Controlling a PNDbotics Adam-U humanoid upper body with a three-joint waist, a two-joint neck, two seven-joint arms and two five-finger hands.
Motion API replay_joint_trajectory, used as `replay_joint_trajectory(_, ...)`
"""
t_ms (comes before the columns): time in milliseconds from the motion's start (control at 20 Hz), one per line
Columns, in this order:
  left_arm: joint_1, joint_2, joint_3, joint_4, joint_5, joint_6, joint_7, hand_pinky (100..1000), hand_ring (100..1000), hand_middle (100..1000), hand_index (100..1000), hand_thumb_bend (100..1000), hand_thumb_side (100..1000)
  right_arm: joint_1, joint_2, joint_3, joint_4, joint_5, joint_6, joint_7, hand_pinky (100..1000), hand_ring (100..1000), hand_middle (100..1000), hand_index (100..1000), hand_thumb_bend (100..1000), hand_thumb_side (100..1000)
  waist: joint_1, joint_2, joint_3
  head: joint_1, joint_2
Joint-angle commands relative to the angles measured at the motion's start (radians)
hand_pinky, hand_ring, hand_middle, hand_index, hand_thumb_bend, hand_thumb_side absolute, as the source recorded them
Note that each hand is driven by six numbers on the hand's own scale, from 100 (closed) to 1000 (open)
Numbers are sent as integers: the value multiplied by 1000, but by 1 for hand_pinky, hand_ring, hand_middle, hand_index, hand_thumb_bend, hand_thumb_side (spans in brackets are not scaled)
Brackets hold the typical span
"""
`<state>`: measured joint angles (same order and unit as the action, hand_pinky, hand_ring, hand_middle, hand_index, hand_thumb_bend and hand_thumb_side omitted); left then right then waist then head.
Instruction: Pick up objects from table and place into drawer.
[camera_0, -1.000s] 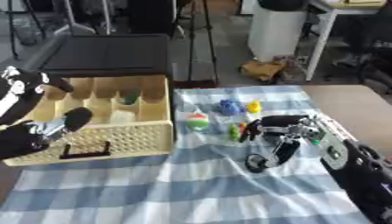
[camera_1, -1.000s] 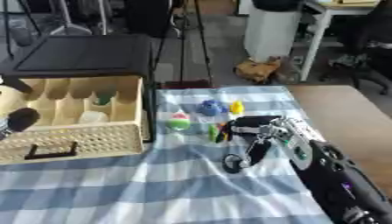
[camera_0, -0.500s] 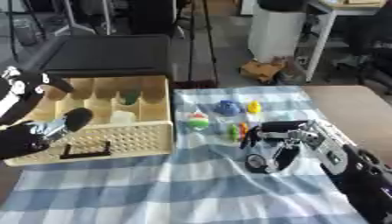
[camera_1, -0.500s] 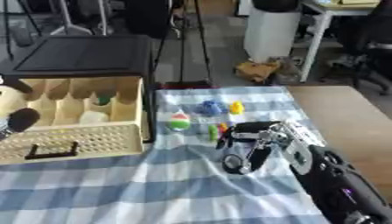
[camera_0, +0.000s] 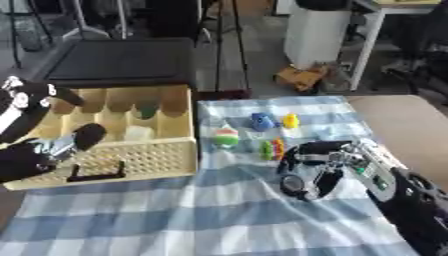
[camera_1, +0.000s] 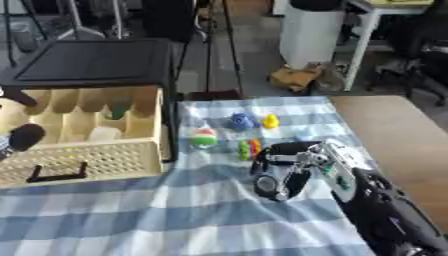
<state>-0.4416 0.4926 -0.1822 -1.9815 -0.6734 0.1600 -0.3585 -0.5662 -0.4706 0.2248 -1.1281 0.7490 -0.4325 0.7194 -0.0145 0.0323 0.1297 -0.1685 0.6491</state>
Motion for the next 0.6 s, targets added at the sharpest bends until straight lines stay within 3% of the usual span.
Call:
replay_joint_trajectory(50, -15, 12, 4, -18, 1, -1, 1, 100, 100, 100, 699, 704, 1000, -17, -14, -12, 5, 17, -50, 36, 835, 789, 793, 835, 377, 100, 3, -7, 2, -2, -3)
replay_joint_trajectory(600, -15, 12, 4, -18, 2, -2, 2, 100, 100, 100, 699, 703, 1000, -18, -12, -9, 27, 46, -58, 22, 830, 774, 774, 818, 350, 100, 3, -6, 3, -6, -6)
